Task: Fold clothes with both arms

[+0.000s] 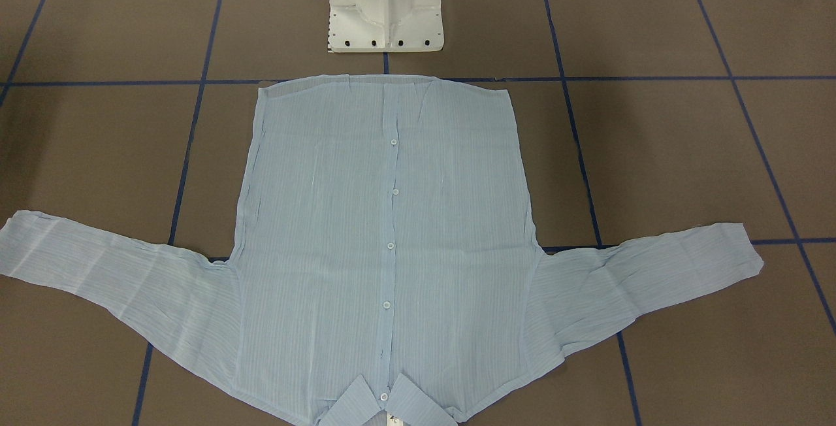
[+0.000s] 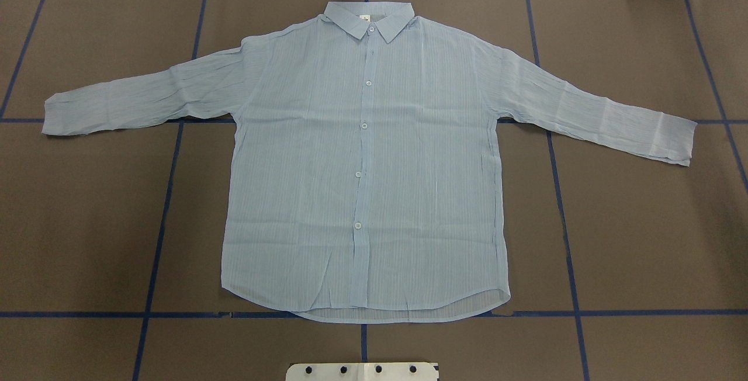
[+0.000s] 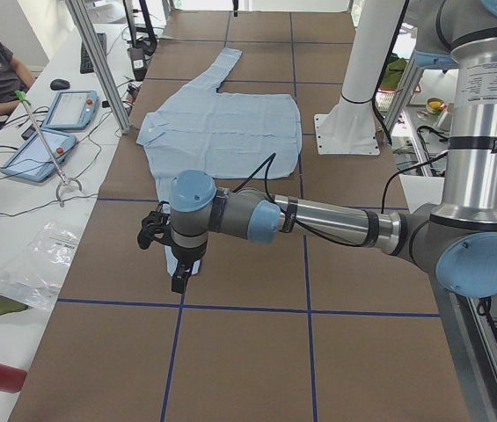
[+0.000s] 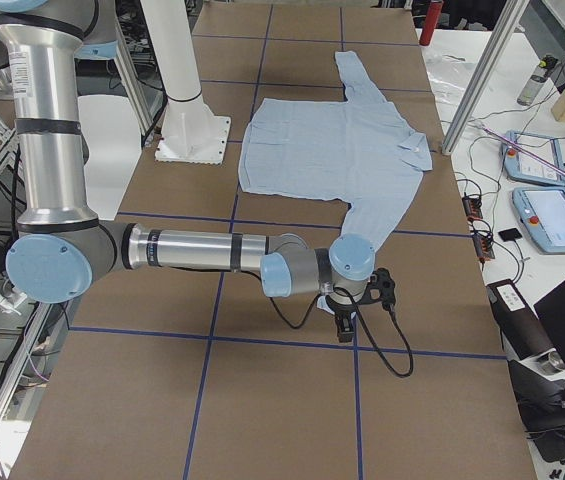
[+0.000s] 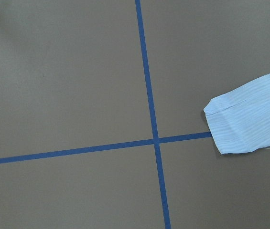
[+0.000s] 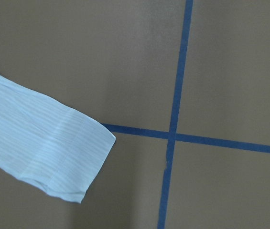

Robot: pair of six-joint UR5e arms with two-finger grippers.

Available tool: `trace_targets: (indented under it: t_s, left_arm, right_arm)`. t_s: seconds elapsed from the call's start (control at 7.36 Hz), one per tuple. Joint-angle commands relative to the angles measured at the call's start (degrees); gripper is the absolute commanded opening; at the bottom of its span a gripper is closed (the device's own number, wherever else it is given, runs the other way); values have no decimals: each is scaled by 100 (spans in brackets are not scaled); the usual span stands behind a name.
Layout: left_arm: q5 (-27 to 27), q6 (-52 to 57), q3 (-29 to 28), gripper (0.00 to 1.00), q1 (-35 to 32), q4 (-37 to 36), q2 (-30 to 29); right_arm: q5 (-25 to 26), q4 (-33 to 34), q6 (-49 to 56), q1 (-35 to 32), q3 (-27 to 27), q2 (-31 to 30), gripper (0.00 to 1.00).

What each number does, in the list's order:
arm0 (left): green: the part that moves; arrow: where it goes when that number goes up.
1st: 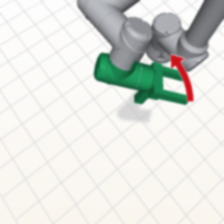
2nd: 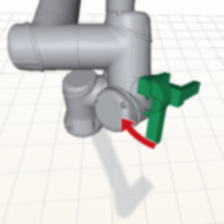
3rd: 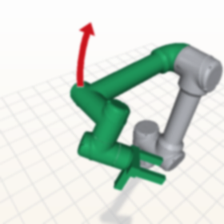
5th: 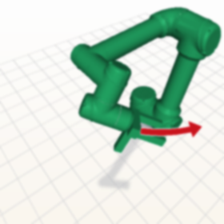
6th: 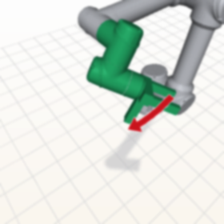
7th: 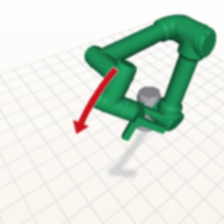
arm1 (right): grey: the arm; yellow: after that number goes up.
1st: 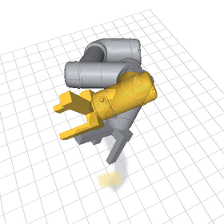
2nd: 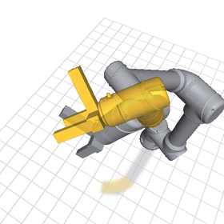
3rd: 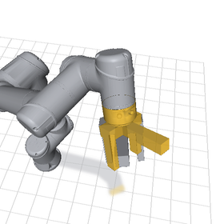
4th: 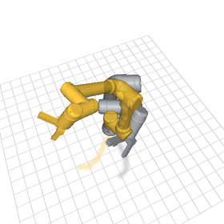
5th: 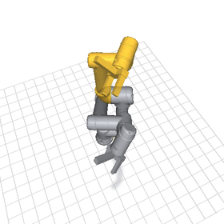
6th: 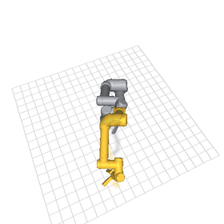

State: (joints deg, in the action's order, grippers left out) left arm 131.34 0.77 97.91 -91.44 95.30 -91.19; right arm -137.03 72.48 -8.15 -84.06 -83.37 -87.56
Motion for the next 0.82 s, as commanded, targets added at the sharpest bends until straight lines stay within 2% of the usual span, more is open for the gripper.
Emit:
trace_targets:
  t_s: [0.0,0.27,0.68]
  left_arm:
    - [432,-16,1,100,-5,42,40]
    - [401,10,140,100,-14,42,136]
    - [401,46,290,100,-23,51,198]
  right_arm:
    - [80,-1399,-1502,730,504,37,100]
    - [412,-1621,-1505,1154,602,37,100]
    - [423,-1807,-1523,1515,803,151,100]
